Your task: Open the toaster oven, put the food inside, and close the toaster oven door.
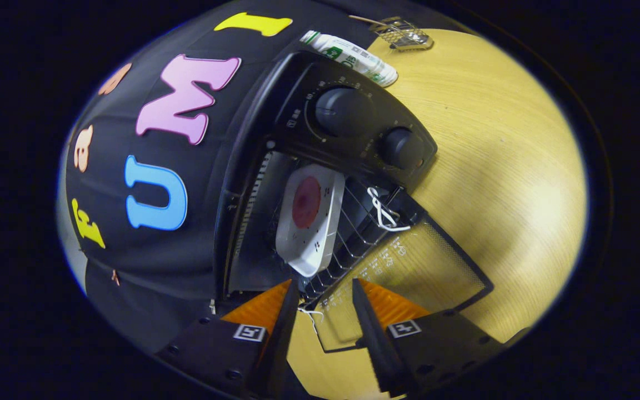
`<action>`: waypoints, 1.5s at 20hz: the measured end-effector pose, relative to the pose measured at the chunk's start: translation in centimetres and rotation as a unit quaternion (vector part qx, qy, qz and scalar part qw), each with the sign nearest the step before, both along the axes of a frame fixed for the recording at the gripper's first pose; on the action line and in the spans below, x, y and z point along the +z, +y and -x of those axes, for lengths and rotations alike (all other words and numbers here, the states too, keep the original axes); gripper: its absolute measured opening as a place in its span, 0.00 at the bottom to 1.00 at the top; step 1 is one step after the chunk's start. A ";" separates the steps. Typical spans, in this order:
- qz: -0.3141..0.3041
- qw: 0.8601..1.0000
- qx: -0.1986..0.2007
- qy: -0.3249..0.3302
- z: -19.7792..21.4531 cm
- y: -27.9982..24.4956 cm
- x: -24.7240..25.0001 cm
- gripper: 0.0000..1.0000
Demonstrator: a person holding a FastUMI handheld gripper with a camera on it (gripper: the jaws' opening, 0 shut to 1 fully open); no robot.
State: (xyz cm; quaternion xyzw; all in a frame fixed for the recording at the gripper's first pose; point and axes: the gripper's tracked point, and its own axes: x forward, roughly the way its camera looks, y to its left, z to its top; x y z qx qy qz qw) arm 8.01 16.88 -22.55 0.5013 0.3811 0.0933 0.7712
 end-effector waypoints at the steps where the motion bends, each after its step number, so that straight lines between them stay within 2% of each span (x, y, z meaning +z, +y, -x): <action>1: 0.012 1.000 0.016 -0.008 1.1 0.3 0.2 1.00; 4: 0.055 0.997 0.058 -0.019 4.4 -0.2 0.1 0.98; 7: 0.120 0.987 0.102 -0.045 6.5 -0.3 -0.1 0.98; 10: 0.180 0.968 0.155 -0.077 7.9 0.2 -0.1 0.98; 14: 0.272 0.938 0.191 -0.100 8.8 -0.2 -1.2 0.99; 18: 0.336 0.918 0.191 -0.084 9.1 -1.1 -3.0 0.99; 20: 0.361 0.908 0.204 -0.062 9.6 -1.3 -4.6 0.99; 23: 0.414 0.883 0.219 -0.027 10.2 -2.6 -7.7 0.99; 28: 0.454 0.858 0.240 -0.034 10.1 -1.7 -9.7 0.99; 30: 0.464 0.852 0.242 -0.035 9.9 -1.2 -10.1 0.99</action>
